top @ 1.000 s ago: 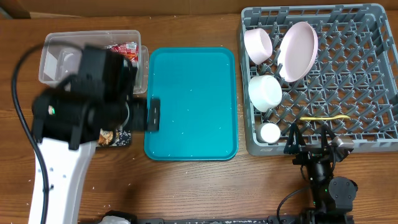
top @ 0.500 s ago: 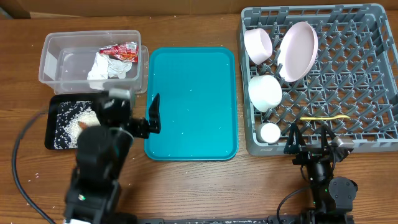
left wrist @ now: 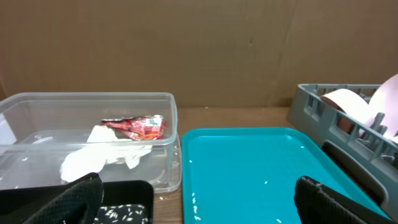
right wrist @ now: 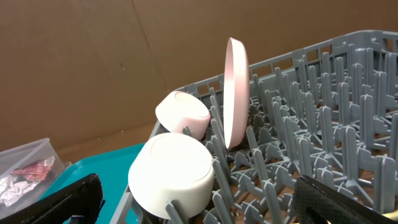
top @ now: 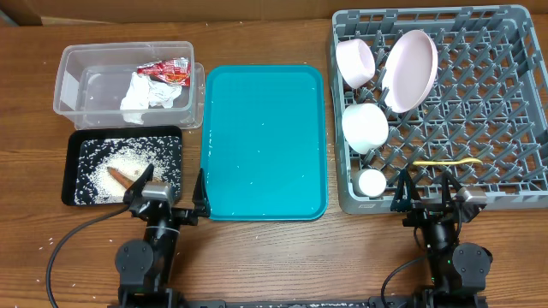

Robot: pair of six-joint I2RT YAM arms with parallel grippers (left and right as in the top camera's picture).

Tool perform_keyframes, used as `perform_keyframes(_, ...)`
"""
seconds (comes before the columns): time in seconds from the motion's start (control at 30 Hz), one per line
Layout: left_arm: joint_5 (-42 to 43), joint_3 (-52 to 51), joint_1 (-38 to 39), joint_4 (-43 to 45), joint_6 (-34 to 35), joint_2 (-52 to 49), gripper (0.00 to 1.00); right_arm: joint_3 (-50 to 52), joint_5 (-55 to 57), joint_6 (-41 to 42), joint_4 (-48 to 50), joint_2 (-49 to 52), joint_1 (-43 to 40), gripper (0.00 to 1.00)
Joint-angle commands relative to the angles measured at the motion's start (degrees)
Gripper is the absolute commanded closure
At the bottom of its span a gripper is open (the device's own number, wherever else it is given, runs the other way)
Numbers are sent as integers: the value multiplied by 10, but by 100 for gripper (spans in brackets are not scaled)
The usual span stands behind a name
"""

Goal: Sort waste into correct bins and load items into the dishwasher

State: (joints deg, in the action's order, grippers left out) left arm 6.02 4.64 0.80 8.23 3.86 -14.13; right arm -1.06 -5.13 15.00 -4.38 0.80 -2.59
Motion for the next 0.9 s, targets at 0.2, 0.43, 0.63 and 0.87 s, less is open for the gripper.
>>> perform_keyframes(0.2,41,-44,-44,-76,-14,85,0,6,-1,2,2,-6,-1,0)
perform_keyframes(0.43,39,-44,-44,-118,-13,137,0,6,-1,2,2,-6,-1,0)
perform_keyframes(0.63,39,-44,-43,-114,-13,140,0,6,-1,2,2,-6,-1,0)
perform_keyframes(0.87,39,-44,-42,-115,-13,139,0,6,-1,2,2,-6,-1,0)
